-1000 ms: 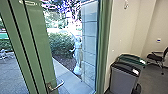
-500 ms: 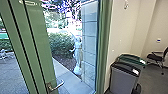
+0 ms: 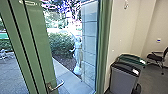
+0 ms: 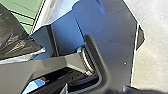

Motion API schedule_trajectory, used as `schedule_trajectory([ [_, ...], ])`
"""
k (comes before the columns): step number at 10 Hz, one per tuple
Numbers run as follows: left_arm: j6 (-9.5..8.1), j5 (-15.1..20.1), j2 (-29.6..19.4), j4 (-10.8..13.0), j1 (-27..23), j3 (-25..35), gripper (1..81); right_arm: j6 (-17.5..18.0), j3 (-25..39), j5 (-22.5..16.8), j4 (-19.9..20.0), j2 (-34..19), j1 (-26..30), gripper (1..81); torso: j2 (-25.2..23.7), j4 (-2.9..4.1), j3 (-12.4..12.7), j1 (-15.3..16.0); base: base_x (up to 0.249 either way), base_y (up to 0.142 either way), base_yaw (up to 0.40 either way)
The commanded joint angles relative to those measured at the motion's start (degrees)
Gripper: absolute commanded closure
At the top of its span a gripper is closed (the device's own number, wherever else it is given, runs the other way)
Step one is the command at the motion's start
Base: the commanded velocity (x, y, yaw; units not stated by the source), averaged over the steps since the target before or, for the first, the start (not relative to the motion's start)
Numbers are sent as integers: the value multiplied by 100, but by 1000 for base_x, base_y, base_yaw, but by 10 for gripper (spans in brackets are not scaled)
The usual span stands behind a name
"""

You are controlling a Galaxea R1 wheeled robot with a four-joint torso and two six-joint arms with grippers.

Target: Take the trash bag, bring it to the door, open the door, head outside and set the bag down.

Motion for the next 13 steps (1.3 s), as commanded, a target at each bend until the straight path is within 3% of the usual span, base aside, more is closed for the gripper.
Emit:
schedule_trajectory([
  [1,46,315,-26,55,-389,-6,811,-40,41,-352,-56,47,213,10,0,0,0,0,0,0,0],
  [6,46,315,-52,38,-353,3,811,-49,76,-159,-153,47,46,10,0,0,0,-2,0,0,178],
  [9,90,315,-87,38,-257,20,811,-40,278,193,-311,3,-42,10,0,0,0,-2,0,0,231],
  [13,99,290,-332,117,-116,344,811,-14,1190,193,-258,-532,-33,10,0,0,0,-5,0,0,282],
])
